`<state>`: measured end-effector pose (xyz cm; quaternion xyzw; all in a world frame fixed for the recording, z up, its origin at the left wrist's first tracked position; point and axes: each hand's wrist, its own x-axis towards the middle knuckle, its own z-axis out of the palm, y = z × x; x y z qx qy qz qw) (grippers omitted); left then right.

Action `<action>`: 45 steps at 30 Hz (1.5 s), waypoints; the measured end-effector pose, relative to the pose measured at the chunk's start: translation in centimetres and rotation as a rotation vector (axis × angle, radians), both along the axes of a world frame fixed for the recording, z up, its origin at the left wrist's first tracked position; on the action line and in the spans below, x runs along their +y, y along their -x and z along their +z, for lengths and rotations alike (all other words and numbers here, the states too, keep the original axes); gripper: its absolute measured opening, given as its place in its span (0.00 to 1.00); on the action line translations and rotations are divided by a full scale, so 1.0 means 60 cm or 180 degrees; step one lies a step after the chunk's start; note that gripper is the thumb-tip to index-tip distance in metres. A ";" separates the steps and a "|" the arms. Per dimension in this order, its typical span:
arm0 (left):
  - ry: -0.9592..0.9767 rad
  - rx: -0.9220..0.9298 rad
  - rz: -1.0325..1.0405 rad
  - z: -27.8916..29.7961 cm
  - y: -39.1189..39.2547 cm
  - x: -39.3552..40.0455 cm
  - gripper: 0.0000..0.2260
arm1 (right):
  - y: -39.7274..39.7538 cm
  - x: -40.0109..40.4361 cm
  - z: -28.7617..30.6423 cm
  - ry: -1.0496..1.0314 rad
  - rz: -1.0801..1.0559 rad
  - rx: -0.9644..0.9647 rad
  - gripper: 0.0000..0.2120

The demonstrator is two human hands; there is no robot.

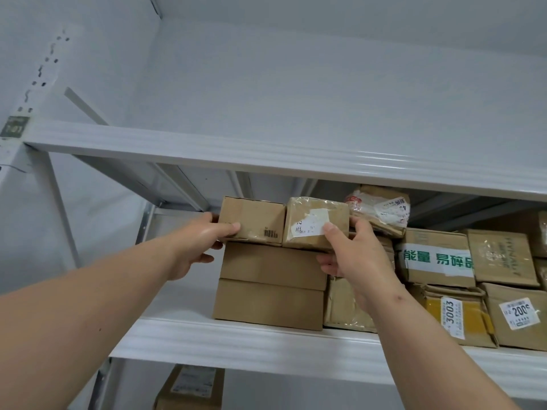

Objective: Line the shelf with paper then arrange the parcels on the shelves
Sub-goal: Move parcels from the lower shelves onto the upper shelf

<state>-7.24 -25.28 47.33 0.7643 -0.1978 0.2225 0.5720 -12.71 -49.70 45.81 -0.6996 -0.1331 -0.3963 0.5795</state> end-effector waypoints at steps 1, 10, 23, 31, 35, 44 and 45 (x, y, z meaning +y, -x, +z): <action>-0.0006 -0.0011 -0.0006 -0.001 -0.005 -0.001 0.18 | -0.006 0.001 0.000 0.0029 -0.0066 0.0009 0.15; -0.0199 -0.0072 0.0389 -0.013 -0.029 -0.011 0.20 | -0.048 0.006 -0.010 0.0390 -0.1016 -0.0102 0.28; 0.0436 -0.0878 0.0954 -0.110 0.058 -0.039 0.27 | 0.054 0.021 -0.130 0.0624 -0.0513 -0.0562 0.08; 0.0249 -0.0875 0.0446 -0.303 0.155 -0.157 0.16 | 0.106 -0.020 -0.352 0.0866 0.0300 0.0436 0.07; 0.0106 -0.0292 0.0359 -0.418 0.153 -0.247 0.15 | 0.129 -0.106 -0.468 0.0705 0.0369 0.1131 0.02; 0.0237 0.1605 -0.0494 -0.637 0.151 -0.578 0.17 | 0.196 -0.436 -0.654 0.0148 -0.0340 0.2421 0.12; 0.0282 0.1775 -0.0539 -0.659 0.157 -0.619 0.14 | 0.205 -0.479 -0.667 0.0074 -0.0417 0.2545 0.12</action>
